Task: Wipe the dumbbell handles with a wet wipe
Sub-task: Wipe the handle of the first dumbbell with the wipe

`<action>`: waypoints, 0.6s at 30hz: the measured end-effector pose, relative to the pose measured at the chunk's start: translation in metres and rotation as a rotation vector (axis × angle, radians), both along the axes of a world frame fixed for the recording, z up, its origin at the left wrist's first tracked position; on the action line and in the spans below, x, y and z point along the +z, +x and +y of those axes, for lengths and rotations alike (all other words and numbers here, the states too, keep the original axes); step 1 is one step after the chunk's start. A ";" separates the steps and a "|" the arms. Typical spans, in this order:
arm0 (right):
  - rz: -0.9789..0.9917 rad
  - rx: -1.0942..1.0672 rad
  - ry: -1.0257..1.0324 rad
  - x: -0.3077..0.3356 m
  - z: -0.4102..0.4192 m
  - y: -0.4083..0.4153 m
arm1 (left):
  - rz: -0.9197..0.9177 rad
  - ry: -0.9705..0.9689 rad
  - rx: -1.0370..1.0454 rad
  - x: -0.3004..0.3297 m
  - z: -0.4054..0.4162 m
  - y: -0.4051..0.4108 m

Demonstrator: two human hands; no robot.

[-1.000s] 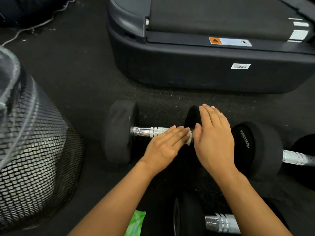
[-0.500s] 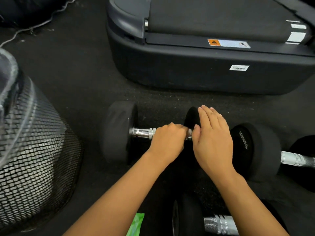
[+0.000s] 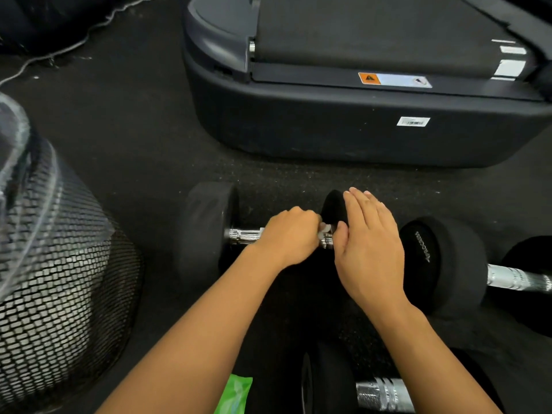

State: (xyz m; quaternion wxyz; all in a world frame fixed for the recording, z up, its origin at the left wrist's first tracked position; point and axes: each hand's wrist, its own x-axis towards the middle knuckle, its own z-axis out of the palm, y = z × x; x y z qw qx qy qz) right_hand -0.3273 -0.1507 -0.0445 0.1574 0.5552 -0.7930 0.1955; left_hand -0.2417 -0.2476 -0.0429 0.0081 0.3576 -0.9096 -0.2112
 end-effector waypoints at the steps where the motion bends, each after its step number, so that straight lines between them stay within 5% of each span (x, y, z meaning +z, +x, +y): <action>1: -0.004 0.001 0.002 0.000 0.000 0.000 | -0.017 0.019 0.007 0.001 -0.004 -0.003; 4: -0.011 0.006 0.005 0.000 0.000 0.001 | -0.008 -0.029 -0.013 0.000 -0.001 -0.004; 11: -0.018 0.014 -0.015 0.001 0.000 0.001 | 0.644 -0.436 -0.085 -0.065 0.024 0.036; 18: -0.023 0.017 -0.028 0.000 0.000 0.000 | 0.675 -0.526 -0.217 -0.070 0.022 0.037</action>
